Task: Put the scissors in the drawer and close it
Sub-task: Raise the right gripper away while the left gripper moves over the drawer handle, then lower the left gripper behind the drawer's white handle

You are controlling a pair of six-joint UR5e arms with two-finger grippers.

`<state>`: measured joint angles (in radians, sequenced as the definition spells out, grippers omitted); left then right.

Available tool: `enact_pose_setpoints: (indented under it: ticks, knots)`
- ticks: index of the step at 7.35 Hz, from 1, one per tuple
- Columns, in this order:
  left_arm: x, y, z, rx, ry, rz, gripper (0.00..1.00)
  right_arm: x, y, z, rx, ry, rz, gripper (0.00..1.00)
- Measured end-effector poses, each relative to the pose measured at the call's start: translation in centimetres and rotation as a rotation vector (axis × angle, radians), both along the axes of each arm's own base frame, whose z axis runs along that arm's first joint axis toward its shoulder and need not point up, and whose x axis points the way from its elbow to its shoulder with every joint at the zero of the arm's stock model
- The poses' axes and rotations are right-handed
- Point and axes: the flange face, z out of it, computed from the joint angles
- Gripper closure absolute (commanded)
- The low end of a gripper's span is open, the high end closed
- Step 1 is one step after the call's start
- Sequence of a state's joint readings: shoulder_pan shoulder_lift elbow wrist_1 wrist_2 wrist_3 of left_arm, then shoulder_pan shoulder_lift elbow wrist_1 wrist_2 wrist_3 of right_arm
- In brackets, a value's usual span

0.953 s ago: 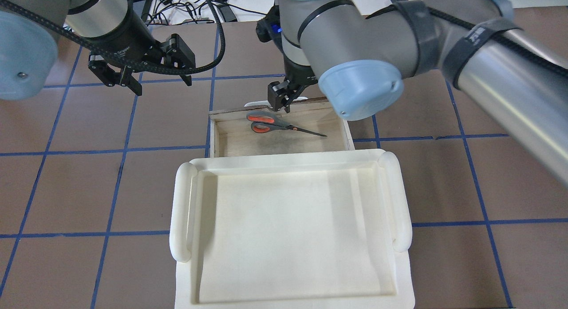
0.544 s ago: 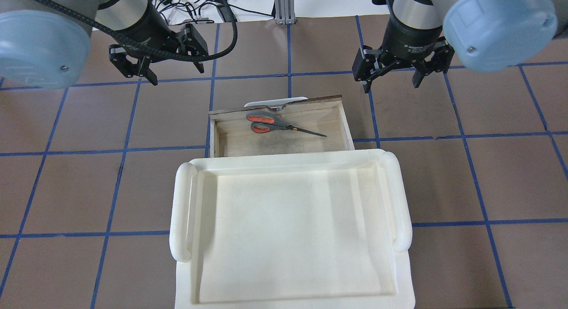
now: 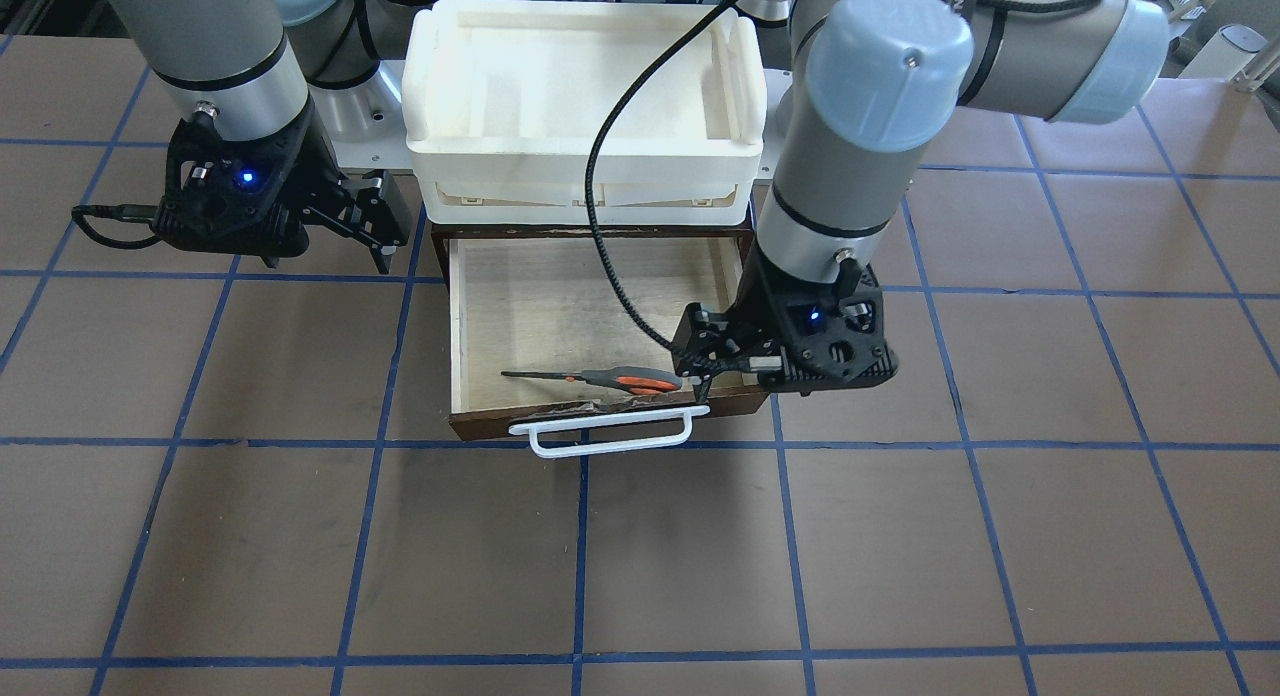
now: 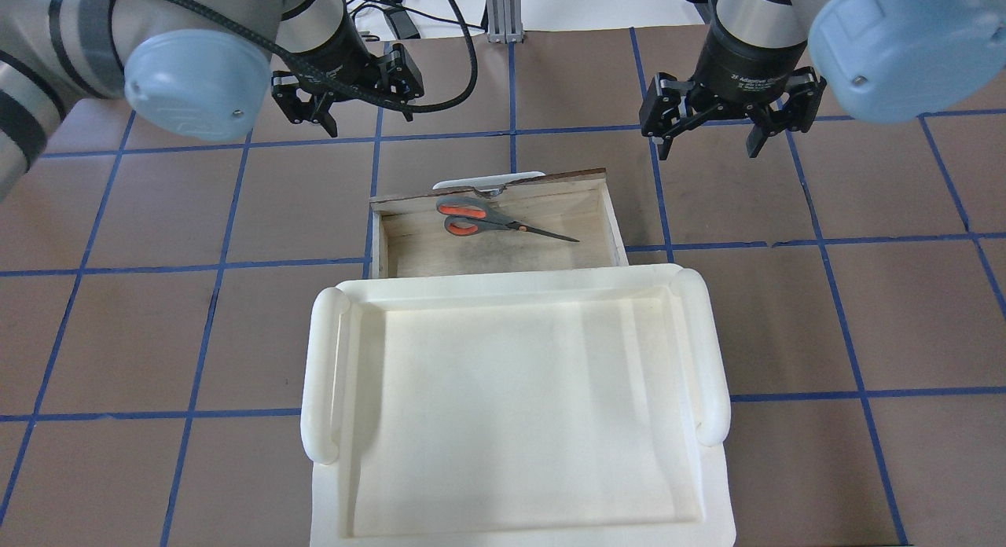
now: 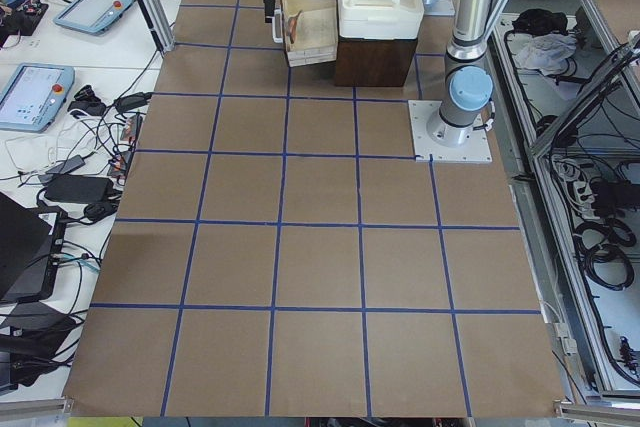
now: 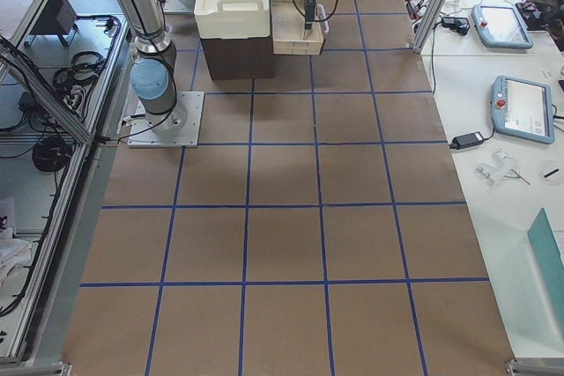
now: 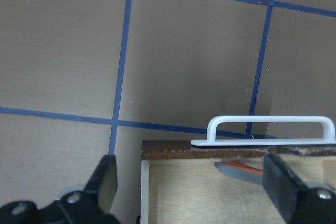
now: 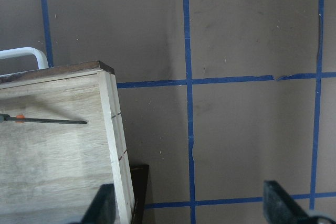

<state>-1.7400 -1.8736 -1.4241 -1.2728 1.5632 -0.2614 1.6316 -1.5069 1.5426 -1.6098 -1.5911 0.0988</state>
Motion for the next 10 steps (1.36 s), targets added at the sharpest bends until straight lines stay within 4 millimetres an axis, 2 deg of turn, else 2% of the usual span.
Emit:
enact_pose_setpoints:
  ticks: [2,5,7,10]
  knots:
    - [-3.2,-3.2,-3.6,0.027,-0.033,-0.040,0.00,-0.6,-0.2,0.0,0.000,-0.006,-0.004,0.00]
    - [-7.3,-5.9,-9.5,0.073,-0.046,-0.054,0.00,-1.0,0.4,1.1,-0.020,-0.011,-0.011,0.00]
    - [-9.8,-6.4,-13.3,0.090,-0.050,-0.063,0.00,-1.1,0.8,1.9,-0.041,-0.004,-0.009,0.00]
    - [-11.1,-6.5,-17.2,0.130,-0.062,-0.074,0.00,-0.7,1.1,2.2,-0.044,-0.011,-0.011,0.00]
